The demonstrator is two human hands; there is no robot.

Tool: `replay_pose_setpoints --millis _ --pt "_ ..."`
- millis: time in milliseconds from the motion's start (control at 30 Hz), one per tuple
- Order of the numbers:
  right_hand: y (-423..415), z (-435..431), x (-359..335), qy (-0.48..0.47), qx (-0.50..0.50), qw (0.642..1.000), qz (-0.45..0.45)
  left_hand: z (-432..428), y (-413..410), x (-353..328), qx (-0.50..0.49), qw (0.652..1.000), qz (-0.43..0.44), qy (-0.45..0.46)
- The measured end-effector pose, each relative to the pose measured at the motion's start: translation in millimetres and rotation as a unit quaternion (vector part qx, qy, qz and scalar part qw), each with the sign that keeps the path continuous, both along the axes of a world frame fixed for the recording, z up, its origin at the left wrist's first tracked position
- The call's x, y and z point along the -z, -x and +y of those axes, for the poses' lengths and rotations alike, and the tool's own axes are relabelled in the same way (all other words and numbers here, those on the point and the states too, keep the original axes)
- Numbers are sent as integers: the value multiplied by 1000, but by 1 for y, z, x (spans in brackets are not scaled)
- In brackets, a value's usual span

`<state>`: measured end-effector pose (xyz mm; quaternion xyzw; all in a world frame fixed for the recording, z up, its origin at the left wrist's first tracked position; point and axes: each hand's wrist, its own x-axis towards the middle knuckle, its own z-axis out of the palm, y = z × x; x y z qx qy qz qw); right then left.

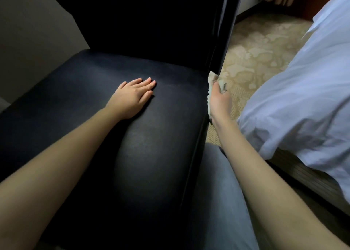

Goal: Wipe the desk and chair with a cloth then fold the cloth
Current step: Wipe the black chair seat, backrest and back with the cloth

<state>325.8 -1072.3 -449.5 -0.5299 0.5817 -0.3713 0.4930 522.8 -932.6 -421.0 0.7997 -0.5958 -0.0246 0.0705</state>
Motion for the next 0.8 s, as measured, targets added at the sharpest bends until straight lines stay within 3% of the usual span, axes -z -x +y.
replay_pose_setpoints --millis 100,200,233,300,367,400,533,600,700,800 --pt "22 68 8 110 -40 993 10 0 3 1 -4 1000 0 2" --pt "60 154 8 314 -160 935 34 1 3 3 -6 1000 1 7" --pt "69 168 7 379 -224 896 51 1 3 4 -6 1000 3 10" --pt "75 163 2 492 -367 786 73 2 2 5 -2 1000 7 11" --pt "63 129 -9 536 -482 686 97 3 1 6 5 1000 6 10" --pt "50 105 -17 523 -503 676 130 3 0 6 8 1000 4 11" --pt "-15 -6 -38 325 -377 805 324 3 -1 7 14 1000 7 25" --pt "-37 -32 -41 290 -338 821 358 4 -2 7 4 999 16 45" --pt "-41 -15 -36 314 -350 792 389 4 -2 10 -12 996 34 81" --pt "-13 61 -30 452 -440 700 334 4 -2 11 -14 993 59 101"
